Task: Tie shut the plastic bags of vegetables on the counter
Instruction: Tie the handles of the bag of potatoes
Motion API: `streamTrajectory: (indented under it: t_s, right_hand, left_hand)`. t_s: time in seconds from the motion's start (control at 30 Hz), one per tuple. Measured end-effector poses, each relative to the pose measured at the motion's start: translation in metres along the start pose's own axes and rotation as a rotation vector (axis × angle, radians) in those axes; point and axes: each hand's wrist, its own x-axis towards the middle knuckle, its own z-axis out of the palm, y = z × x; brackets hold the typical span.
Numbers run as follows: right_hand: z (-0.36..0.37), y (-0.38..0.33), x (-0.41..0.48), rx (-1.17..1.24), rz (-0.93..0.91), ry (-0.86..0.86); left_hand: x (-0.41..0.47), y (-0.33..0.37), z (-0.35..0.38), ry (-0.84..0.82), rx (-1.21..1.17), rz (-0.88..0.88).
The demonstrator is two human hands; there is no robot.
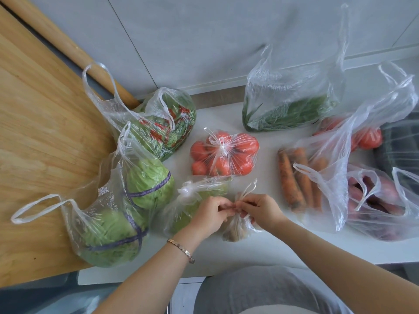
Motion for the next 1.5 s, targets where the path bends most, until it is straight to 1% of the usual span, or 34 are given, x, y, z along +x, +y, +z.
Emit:
streamTrajectory:
  t_s: [0.13, 0.23, 0.37, 0.43, 0.53, 0.6, 0.63, 0.73, 0.77, 0.83, 0.9, 1.03, 1.13, 1.27, 1.33, 1.4, 1.5]
  right_hand:
    - [-0.001, 0.001, 0.0, 0.049, -0.007, 0.03]
    - [0.0, 0.001, 0.0, 0.062, -0.014, 0.06]
    - [0.001, 0.001, 0.003, 0.083, 0.012, 0.106]
    - [0.001, -0.001, 0.005, 0.09, 0.036, 0.113]
    - [0.002, -0.001, 0.0, 0.057, 0.037, 0.094]
    - [0.003, 0.004, -0.004, -0.046, -0.039, 0.092]
    - [0.004, 0.008, -0.006, -0.125, -0.111, 0.107]
    - [0.007, 0.019, -0.007, -0.429, -0.435, 0.232]
    - [0.009, 0.021, -0.006, -0.497, -0.499, 0.249]
    - [0.015, 0.022, -0.006, -0.574, -0.531, 0.285]
    - [0.019, 0.018, -0.006, -0.61, -0.502, 0.301]
    - [0.022, 0.015, -0.005, -0.674, -0.416, 0.268]
    - [0.024, 0.017, -0.001, -0.595, -0.292, 0.236]
    - [0.019, 0.01, 0.001, -0.563, -0.249, 0.165]
    - [0.014, 0.008, -0.001, -0.489, -0.233, 0.144]
    - [0.009, 0.004, -0.004, -0.382, -0.193, 0.151]
    - [0.005, -0.001, -0.007, -0.278, -0.124, 0.117]
  left_hand:
    - [0.001, 0.002, 0.006, -0.031, -0.001, 0.02]
    - [0.002, 0.003, 0.004, 0.018, -0.081, -0.022]
    - [0.003, 0.002, 0.006, 0.041, -0.109, -0.047]
    - [0.001, 0.002, 0.009, 0.051, -0.176, -0.056]
    - [0.0, 0.002, 0.013, 0.078, -0.273, -0.117]
    - [0.001, 0.004, 0.014, 0.077, -0.292, -0.164]
    - [0.002, 0.005, 0.014, 0.068, -0.292, -0.179]
    - [0.001, 0.008, 0.015, 0.044, -0.305, -0.216]
    - [0.001, 0.008, 0.015, 0.05, -0.317, -0.229]
    - [0.0, 0.007, 0.016, 0.07, -0.337, -0.238]
    - [-0.001, 0.007, 0.017, 0.096, -0.329, -0.234]
    - [-0.004, 0.004, 0.025, 0.151, -0.23, -0.171]
    - [-0.007, 0.003, 0.029, 0.199, -0.217, -0.162]
    - [-0.009, 0.0, 0.025, 0.199, -0.251, -0.157]
    - [-0.009, -0.001, 0.025, 0.204, -0.225, -0.12]
    - [-0.01, -0.002, 0.027, 0.225, -0.172, -0.079]
    - [-0.008, -0.004, 0.029, 0.249, -0.135, -0.023]
